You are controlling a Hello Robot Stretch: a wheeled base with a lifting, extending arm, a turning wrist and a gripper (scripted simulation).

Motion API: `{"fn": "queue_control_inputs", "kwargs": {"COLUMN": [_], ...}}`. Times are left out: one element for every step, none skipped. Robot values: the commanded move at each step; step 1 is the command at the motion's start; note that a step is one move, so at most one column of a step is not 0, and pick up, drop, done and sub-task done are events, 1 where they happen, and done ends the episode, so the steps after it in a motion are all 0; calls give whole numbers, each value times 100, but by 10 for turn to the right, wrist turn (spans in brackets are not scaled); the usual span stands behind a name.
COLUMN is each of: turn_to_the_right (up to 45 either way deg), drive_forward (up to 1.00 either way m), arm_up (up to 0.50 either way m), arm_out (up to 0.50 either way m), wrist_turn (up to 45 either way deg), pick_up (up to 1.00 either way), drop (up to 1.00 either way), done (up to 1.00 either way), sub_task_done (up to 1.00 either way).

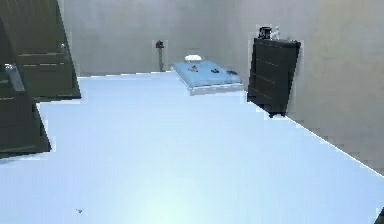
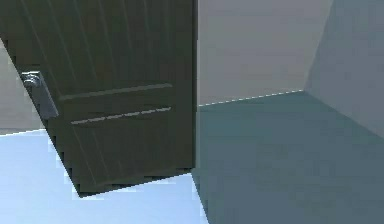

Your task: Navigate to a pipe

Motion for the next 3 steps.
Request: {"fn": "queue_control_inputs", "kwargs": {"turn_to_the_right": [0, -120, 0], "drive_forward": [20, 0, 100], "arm_up": [0, 0, 0], "arm_out": [0, 0, 0], "wrist_turn": [0, 0, 0], "pick_up": [0, 0, 0], "drop": [0, 0, 0], "done": [0, 0, 0], "sub_task_done": [0, 0, 0]}}
